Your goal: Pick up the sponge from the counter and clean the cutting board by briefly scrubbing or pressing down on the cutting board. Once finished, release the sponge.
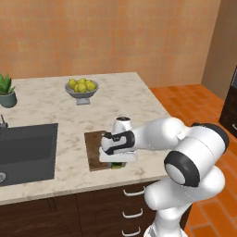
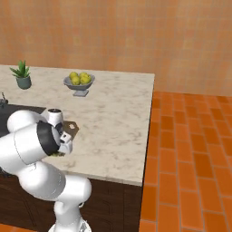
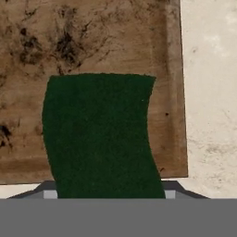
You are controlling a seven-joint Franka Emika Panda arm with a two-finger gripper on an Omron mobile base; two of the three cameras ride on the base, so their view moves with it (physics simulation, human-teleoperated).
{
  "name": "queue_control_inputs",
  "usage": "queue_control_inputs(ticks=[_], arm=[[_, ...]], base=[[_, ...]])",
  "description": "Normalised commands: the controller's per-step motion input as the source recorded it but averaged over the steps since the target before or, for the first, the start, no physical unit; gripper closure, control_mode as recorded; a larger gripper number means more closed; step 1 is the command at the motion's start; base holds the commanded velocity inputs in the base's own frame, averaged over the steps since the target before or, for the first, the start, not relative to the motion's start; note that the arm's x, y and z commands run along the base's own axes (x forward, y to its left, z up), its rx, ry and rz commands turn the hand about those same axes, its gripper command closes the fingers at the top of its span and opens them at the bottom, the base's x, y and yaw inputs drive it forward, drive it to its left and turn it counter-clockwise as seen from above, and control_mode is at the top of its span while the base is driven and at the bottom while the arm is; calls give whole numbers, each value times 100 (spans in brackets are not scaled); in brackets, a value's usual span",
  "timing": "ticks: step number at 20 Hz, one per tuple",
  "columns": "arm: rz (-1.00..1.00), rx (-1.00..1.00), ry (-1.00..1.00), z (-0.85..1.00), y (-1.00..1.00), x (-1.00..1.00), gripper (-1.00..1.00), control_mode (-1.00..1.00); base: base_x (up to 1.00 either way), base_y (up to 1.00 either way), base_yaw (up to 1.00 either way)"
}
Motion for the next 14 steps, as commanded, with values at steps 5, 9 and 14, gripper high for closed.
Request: queue_control_inputs(ticks=[5, 9, 14], arm=[[5, 8, 0, -4, 24, 14, 100, -100], [18, -2, 4, 5, 58, 4, 100, -100], [15, -2, 4, 10, 59, 17, 100, -100]], base=[[0, 0, 0], [0, 0, 0], [0, 0, 0]])
